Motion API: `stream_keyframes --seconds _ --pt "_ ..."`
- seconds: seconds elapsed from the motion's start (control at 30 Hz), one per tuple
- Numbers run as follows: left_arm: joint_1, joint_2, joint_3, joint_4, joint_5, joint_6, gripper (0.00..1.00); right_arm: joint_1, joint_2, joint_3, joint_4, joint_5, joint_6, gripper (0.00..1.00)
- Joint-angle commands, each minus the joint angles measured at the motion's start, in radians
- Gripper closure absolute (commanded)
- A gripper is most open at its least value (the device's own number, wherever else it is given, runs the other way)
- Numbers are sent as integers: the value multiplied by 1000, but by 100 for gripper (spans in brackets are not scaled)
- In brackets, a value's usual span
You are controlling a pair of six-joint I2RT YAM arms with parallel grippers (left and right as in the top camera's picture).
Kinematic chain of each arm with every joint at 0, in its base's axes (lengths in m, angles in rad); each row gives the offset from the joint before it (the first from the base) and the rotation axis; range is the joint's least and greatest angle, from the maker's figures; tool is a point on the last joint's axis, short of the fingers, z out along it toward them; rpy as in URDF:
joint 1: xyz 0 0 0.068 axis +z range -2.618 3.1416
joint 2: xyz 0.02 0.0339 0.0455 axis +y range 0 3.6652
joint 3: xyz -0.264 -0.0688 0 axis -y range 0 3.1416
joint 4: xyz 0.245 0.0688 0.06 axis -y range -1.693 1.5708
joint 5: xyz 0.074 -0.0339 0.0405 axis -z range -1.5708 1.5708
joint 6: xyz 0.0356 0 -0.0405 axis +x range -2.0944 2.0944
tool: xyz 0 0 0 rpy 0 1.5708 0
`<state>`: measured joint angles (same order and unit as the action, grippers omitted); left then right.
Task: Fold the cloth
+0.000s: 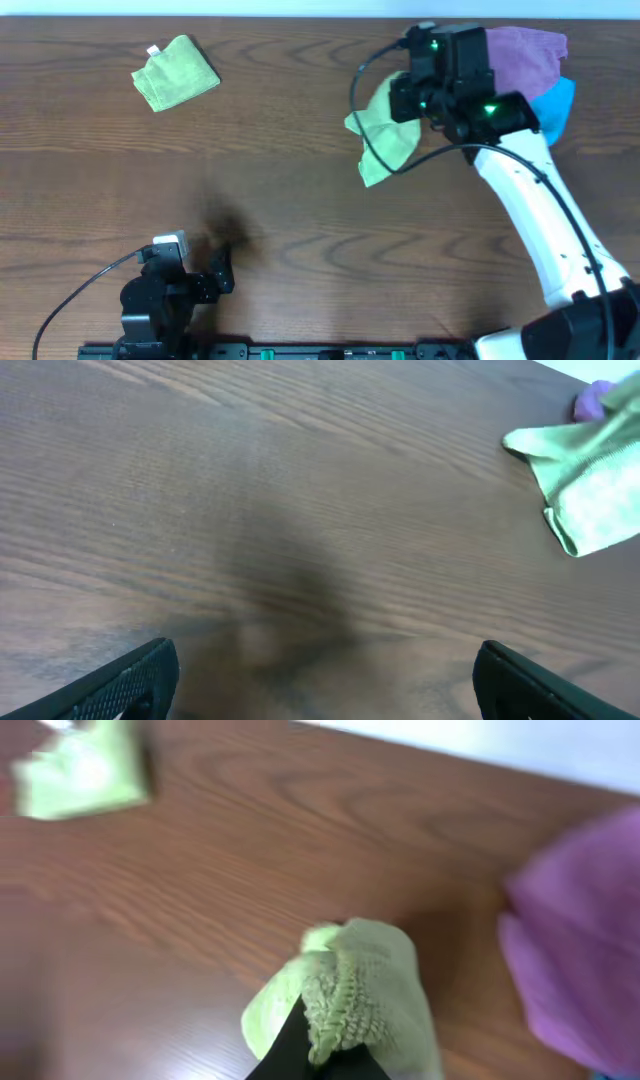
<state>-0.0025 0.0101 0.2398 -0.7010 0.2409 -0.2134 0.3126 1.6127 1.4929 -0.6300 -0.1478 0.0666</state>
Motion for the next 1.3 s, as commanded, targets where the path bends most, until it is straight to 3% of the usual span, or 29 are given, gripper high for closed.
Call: stream_keyframes --seconds 0.0,0.5,1.0,1.27 --pt "-4 -6 -3 3 16 -13 5 58 -9 5 38 -113 -1 99" --pt "-4 -6 -3 31 11 -30 5 344 -10 127 11 -180 16 99" --pt "-4 -6 -3 33 10 -30 5 362 43 147 -26 -260 47 99" --pt "-4 -6 -2 32 11 -30 5 325 156 147 15 -8 -52 99"
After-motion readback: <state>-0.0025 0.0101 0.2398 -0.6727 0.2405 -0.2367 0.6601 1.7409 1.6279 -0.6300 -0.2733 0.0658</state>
